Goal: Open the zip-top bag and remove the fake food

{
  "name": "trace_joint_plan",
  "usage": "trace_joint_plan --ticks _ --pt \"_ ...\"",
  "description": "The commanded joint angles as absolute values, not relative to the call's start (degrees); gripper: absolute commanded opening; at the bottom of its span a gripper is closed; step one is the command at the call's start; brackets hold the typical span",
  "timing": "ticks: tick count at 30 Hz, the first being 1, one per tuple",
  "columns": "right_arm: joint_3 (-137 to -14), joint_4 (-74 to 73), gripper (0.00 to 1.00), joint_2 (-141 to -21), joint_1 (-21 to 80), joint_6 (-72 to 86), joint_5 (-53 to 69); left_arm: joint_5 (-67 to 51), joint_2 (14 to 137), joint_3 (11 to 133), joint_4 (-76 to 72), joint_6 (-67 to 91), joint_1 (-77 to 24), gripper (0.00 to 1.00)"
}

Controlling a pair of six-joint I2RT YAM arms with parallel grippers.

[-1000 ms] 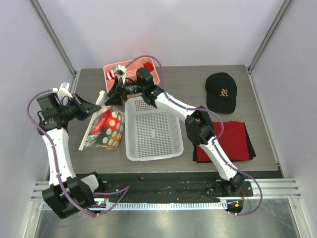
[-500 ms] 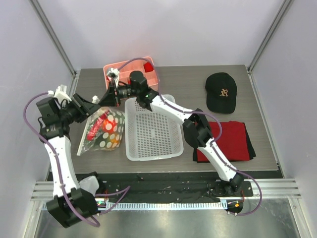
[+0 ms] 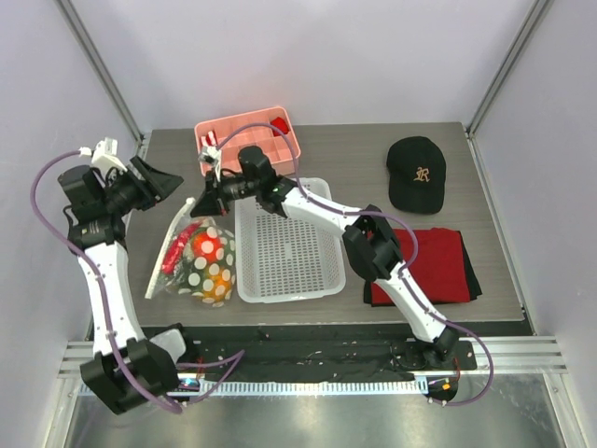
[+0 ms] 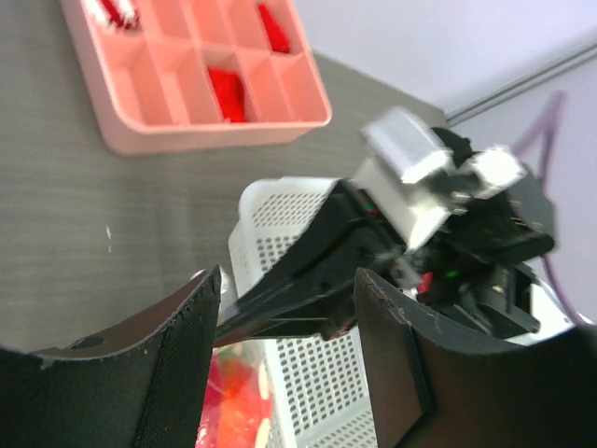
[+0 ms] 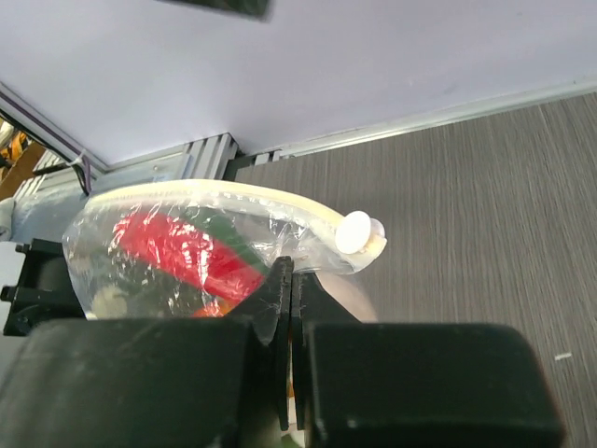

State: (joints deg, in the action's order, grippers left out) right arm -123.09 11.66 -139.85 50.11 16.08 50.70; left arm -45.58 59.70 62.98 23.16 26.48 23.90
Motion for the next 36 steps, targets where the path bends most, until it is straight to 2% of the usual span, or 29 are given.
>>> trace_joint_plan --ticks 1,3,10,14,17,23,27,31,36 --pt "-120.95 14.40 0.01 -131.76 49.92 13.97 51.50 -46.05 60.12 62.49 22.94 26.19 23.64 0.58" --pt "-120.85 14.76 0.01 -131.57 49.92 14.76 52.38 -48.06 60.29 61.09 19.80 27.76 23.64 0.59" --pt "-119.62 19.42 0.01 -130.87 49.92 17.49 55.28 -50.81 68.19 63.71 23.18 30.41 23.64 0.59" --pt "-118.65 19.86 0.01 -129.82 49.92 17.14 55.28 -53.70 70.57 64.51 24.17 29.97 23.82 0.45" --pt "-119.09 20.04 0.01 -130.34 49.92 17.66 55.11 -55.54 69.09 62.41 20.23 31.63 23.73 0.39" --pt "-120.06 20.39 0.01 -131.13 49.92 18.63 54.58 -57.48 67.50 60.74 19.77 30.68 23.82 0.36" --pt "-120.15 20.39 0.01 -131.13 49.92 18.90 54.58 -56.61 67.24 59.85 22.05 29.02 23.73 0.37" --pt "-119.88 20.83 0.01 -131.05 49.92 19.25 54.67 -54.59 66.01 58.97 22.85 27.60 23.82 0.44" --pt "-119.88 20.92 0.01 -130.87 49.92 19.25 54.23 -54.05 64.78 59.06 24.35 27.07 23.82 0.43"
